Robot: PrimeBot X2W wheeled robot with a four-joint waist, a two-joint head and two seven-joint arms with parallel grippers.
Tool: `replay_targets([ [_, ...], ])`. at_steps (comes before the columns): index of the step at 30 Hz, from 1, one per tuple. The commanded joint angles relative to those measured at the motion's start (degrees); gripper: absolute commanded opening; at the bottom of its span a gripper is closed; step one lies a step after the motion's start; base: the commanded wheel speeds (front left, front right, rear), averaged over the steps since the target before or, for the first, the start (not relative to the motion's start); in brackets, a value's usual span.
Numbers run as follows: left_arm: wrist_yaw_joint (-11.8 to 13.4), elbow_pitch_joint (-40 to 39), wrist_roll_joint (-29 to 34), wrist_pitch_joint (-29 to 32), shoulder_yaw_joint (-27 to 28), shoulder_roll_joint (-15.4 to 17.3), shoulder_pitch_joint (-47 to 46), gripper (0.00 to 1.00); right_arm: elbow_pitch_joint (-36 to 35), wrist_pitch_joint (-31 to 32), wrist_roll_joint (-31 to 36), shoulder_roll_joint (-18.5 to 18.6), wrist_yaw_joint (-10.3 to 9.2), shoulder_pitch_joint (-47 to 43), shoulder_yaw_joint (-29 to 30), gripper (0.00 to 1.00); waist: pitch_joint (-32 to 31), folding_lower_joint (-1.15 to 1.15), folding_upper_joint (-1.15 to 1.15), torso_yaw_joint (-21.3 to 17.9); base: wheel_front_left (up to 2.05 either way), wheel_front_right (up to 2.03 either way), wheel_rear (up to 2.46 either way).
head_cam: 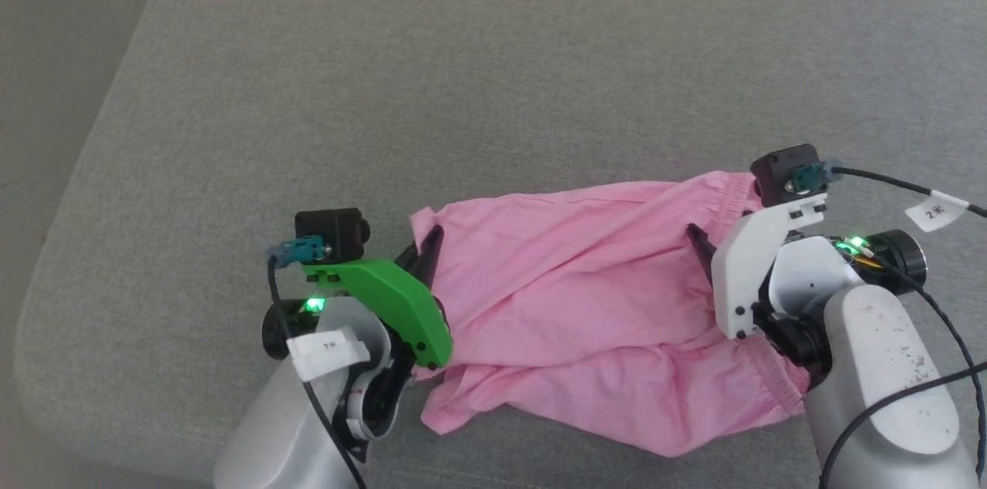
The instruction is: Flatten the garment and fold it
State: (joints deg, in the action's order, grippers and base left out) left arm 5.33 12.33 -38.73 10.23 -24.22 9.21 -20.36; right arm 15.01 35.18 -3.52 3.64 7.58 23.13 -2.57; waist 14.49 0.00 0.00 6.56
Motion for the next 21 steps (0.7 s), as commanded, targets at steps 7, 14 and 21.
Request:
replay_targets([
  [7,-0.53,0.05,-0.58,-0.99,-0.51,-0.31,-0.02,0.0,2.12,-0.96,-0.24,1.2,-0.09,1.73,-0.84,0.13,1.75,0.0,0.0,2.04,0.0,0.0,0.0],
  [14,-1.2,0.37,-1.32,-2.27,-0.33,-0.34,0.84,0.0,-0.17,-2.13,-2.95,1.87,-0.09,0.88,-1.06,0.0,-0.62,0.0,0.0,1.06,0.0,0.0,0.0],
  [21,-2.27,-2.39,-3.51,-2.86,2.54,1.09,-0.99,0.0,-9.4,3.06,-16.68,3.54,-0.09,1.45,-0.47,0.0,-4.01,0.0,0.0,-1.07,0.0,0.0,0.0],
])
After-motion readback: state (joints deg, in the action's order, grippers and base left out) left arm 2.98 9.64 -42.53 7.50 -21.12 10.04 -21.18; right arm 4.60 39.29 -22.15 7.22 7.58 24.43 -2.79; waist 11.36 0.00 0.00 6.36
